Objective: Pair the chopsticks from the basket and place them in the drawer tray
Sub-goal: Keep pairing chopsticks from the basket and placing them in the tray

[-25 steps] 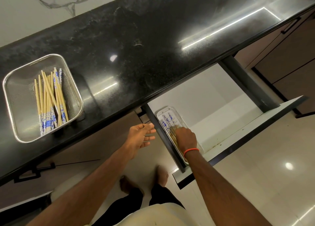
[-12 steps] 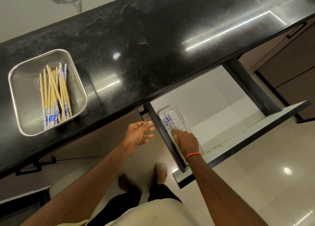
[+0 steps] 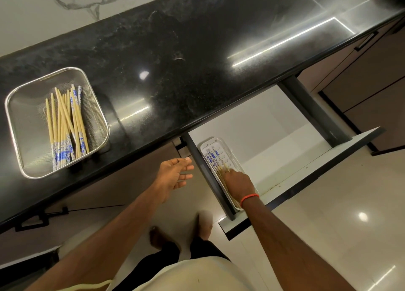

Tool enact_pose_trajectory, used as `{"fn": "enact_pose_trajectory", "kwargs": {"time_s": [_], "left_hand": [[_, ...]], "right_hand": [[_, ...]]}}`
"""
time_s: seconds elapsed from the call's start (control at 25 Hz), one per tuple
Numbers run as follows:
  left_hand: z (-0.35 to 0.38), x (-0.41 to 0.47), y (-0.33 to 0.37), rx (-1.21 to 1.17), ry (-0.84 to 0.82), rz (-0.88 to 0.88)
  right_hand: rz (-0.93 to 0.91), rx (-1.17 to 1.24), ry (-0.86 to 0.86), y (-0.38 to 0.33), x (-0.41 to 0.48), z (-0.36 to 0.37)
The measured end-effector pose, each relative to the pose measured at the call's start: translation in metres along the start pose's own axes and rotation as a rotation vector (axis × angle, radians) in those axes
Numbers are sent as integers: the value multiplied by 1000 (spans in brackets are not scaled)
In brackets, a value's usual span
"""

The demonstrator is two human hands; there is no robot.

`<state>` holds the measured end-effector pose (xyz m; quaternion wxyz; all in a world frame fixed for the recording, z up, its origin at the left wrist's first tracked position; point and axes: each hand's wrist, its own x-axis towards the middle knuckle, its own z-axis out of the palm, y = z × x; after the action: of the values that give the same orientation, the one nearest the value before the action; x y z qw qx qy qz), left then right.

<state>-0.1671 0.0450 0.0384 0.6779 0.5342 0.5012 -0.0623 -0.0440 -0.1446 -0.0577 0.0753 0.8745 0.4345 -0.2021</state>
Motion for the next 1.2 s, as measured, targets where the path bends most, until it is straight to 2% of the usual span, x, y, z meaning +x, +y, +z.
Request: {"fn": "enact_pose_trajectory", "kwargs": {"time_s": [0.16,0.36,0.68,0.92,1.12,1.2], "left_hand": [[-2,1,1,8,7,3],[-9,-1,4,-7,22,17],[-25,-11,14,16,35,102],[-49,-34,25,21,68,228],[-77,-54,32,-37,144,263],[-86,-62,35,-71,163,282]], "right_hand": [[-34,-8,-12,7,-2,0],[-29,167,40,-2,0,-1],[55,65,-22,-8,-9,-5],[19,167,124,-13,-14,-31],[24,275,121,-27,-9,-59],[39,383,194,-33,-9,-77]]}}
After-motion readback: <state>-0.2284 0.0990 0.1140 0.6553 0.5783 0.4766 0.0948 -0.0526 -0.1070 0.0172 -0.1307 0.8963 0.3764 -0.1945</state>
